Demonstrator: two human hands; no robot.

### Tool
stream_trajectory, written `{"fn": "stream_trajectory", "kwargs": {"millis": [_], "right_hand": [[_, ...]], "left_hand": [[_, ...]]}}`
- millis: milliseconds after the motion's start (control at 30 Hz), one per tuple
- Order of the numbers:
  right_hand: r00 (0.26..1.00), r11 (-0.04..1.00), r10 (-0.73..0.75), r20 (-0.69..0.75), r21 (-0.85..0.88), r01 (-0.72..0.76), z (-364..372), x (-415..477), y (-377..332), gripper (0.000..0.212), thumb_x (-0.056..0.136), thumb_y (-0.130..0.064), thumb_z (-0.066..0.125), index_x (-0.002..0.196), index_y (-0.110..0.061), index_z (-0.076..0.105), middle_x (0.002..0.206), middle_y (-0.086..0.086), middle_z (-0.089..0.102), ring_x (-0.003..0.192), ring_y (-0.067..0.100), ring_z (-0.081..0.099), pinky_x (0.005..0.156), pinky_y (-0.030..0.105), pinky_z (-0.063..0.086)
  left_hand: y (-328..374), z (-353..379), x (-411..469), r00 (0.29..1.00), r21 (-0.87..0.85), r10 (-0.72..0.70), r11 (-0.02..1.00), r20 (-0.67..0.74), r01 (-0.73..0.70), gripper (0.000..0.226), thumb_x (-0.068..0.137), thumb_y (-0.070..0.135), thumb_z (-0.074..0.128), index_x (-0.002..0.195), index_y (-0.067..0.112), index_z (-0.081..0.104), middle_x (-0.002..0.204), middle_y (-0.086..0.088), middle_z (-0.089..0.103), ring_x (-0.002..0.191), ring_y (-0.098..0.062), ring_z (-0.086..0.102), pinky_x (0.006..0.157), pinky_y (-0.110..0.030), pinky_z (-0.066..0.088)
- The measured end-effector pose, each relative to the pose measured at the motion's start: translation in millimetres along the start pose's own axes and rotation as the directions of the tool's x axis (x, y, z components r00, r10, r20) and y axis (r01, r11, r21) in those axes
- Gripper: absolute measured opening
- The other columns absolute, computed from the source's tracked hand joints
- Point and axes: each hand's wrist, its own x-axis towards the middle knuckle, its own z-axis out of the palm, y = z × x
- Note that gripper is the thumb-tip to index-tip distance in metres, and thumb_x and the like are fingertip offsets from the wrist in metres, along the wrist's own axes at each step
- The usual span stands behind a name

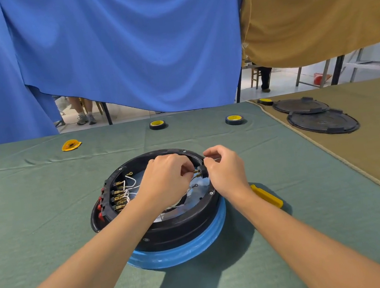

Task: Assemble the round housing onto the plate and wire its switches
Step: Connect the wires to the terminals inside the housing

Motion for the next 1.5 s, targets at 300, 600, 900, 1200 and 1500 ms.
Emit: {"fn": "stream_trajectory", "kwargs": {"millis": [300, 600, 900, 1200, 1500], "right_hand": [[1.000, 1.000, 0.002, 0.004, 0.002, -0.002, 0, 0, -1, 0.019, 0.096, -0.011, 0.053, 0.111, -0.012, 0.065, 0.109, 0.003, 0.065, 0.094, 0.010, 0.054, 0.075, 0.019, 0.044], [1.000, 1.000, -0.002, 0.000, -0.008, 0.002, 1, 0, 1, 0.019, 0.097, -0.010, 0.053, 0.111, -0.012, 0.064, 0.109, 0.003, 0.064, 0.094, 0.009, 0.052, 0.074, 0.018, 0.044], [1.000, 1.000, 0.001, -0.006, -0.004, -0.001, 4, 1, 2, 0.018, 0.096, -0.010, 0.052, 0.110, -0.013, 0.065, 0.109, 0.003, 0.065, 0.093, 0.009, 0.053, 0.074, 0.019, 0.045], [1.000, 0.999, -0.025, -0.014, -0.031, 0.025, 4, 0, 1, 0.020, 0.095, -0.010, 0.052, 0.110, -0.012, 0.066, 0.110, 0.005, 0.065, 0.095, 0.012, 0.055, 0.078, 0.023, 0.048], [0.999, 0.999, -0.016, -0.045, -0.050, 0.014, 5, -3, -3, 0.020, 0.095, -0.014, 0.053, 0.110, -0.011, 0.066, 0.110, 0.006, 0.065, 0.099, 0.017, 0.059, 0.084, 0.032, 0.053]], "left_hand": [[1, 1, 0, 1.000, -0.038, -0.006, 0.999, 0.005, 0.006, 0.017, 0.093, 0.017, 0.063, 0.104, 0.017, 0.075, 0.099, 0.002, 0.073, 0.090, -0.015, 0.065, 0.085, -0.030, 0.053], [1, 0, 0, 0.999, -0.029, -0.036, 0.999, 0.017, 0.037, 0.016, 0.095, 0.016, 0.061, 0.105, 0.015, 0.073, 0.101, 0.000, 0.071, 0.093, -0.016, 0.063, 0.086, -0.032, 0.053], [1, 2, 2, 0.999, -0.028, -0.033, 0.999, 0.030, 0.034, 0.016, 0.095, 0.016, 0.062, 0.105, 0.016, 0.074, 0.100, 0.001, 0.072, 0.092, -0.016, 0.064, 0.086, -0.033, 0.053], [3, 0, 4, 1.000, 0.051, 0.024, 0.998, 0.020, -0.025, 0.018, 0.094, 0.017, 0.061, 0.103, 0.016, 0.076, 0.099, -0.001, 0.073, 0.092, -0.020, 0.064, 0.084, -0.035, 0.051], [15, 4, 7, 0.999, 0.254, -0.033, 0.967, 0.000, 0.032, 0.019, 0.094, 0.017, 0.057, 0.102, 0.019, 0.074, 0.097, 0.000, 0.072, 0.092, -0.023, 0.064, 0.077, -0.030, 0.044]]}}
